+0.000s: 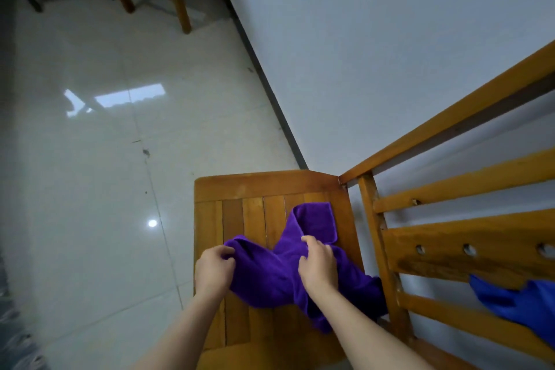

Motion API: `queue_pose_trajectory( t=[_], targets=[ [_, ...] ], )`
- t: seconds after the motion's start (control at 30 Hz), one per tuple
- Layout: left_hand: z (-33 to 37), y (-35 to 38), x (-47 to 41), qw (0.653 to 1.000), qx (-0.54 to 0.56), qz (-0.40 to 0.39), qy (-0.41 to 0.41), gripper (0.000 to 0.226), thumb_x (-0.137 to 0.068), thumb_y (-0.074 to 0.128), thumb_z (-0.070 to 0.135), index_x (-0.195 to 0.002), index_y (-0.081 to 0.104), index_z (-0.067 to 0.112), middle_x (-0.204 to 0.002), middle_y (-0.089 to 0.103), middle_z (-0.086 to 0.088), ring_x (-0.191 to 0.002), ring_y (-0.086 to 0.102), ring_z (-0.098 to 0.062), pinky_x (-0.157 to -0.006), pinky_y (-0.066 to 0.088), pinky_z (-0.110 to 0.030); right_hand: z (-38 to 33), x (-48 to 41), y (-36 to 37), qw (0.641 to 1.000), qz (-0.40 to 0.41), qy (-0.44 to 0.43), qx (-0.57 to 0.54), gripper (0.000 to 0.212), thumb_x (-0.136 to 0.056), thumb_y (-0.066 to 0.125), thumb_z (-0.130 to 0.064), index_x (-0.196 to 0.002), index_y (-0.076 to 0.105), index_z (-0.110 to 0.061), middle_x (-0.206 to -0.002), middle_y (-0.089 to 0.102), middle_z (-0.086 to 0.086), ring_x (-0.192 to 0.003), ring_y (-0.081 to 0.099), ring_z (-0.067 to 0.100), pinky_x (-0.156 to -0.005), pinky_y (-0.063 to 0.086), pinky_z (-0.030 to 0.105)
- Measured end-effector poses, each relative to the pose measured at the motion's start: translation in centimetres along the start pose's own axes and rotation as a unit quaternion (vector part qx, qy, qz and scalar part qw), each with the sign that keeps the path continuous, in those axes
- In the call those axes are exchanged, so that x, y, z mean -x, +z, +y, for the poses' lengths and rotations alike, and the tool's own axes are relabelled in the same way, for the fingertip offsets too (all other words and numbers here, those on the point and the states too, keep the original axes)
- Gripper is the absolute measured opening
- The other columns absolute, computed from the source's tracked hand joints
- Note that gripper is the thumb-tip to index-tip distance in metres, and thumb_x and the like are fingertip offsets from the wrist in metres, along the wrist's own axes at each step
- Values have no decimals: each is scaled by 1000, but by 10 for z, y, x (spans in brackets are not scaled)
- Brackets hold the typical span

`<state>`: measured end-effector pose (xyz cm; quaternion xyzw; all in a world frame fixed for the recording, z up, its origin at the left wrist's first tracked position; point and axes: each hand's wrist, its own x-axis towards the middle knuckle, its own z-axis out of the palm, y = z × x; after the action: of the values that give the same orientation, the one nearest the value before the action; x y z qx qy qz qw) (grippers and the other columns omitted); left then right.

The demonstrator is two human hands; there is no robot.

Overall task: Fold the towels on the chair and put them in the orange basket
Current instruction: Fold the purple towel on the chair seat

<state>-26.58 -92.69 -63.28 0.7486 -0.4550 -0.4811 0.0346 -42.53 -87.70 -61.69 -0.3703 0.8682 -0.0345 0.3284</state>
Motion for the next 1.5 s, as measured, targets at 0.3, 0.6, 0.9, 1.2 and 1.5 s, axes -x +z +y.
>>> queue_pose_trajectory(
  t=[0.3,0.6,0.9,1.2,1.5],
  targets=[
    [63,-103,96,981,124,38,145,20,-80,55,-9,-72,53,9,-74,62,-8,-76,62,-23,-63,50,-25,-68,84,-131,940,214,-25,-265,34,-91,50,0,-123,52,-12,-116,55,2,-100,52,11,-81,50,25],
    [112,-175,171,951,-57,-130,275,23,-84,59,2,-97,57,22,-81,59,7,-72,57,-3,-57,47,-12,-133,175,-275,853,261,-208,-402,37,-83,56,5,-105,39,-19,-71,50,0,-67,53,10,-55,45,9],
    [212,-235,225,909,138,-123,373,68,-88,60,21,-145,24,25,-151,28,-5,-137,29,-26,-108,32,-42,-177,231,-347,808,241,-379,-381,44,-80,43,20,-81,38,-24,-59,39,2,-43,44,1,-44,37,7],
    [259,-272,255,850,111,-275,436,46,-73,53,-5,-105,65,27,-129,54,-1,-118,52,-29,-101,43,-49,-192,251,-401,797,209,-404,-397,45,-84,37,18,-91,41,-26,-57,36,5,-49,34,10,-45,33,17],
    [266,-308,284,829,19,-330,451,36,-74,59,11,-109,60,1,-94,67,-7,-89,65,-20,-77,54,-29,-181,249,-421,783,201,-347,-474,45,-81,33,18,-109,40,-16,-61,37,3,-58,38,14,-52,35,22]
  ],
)
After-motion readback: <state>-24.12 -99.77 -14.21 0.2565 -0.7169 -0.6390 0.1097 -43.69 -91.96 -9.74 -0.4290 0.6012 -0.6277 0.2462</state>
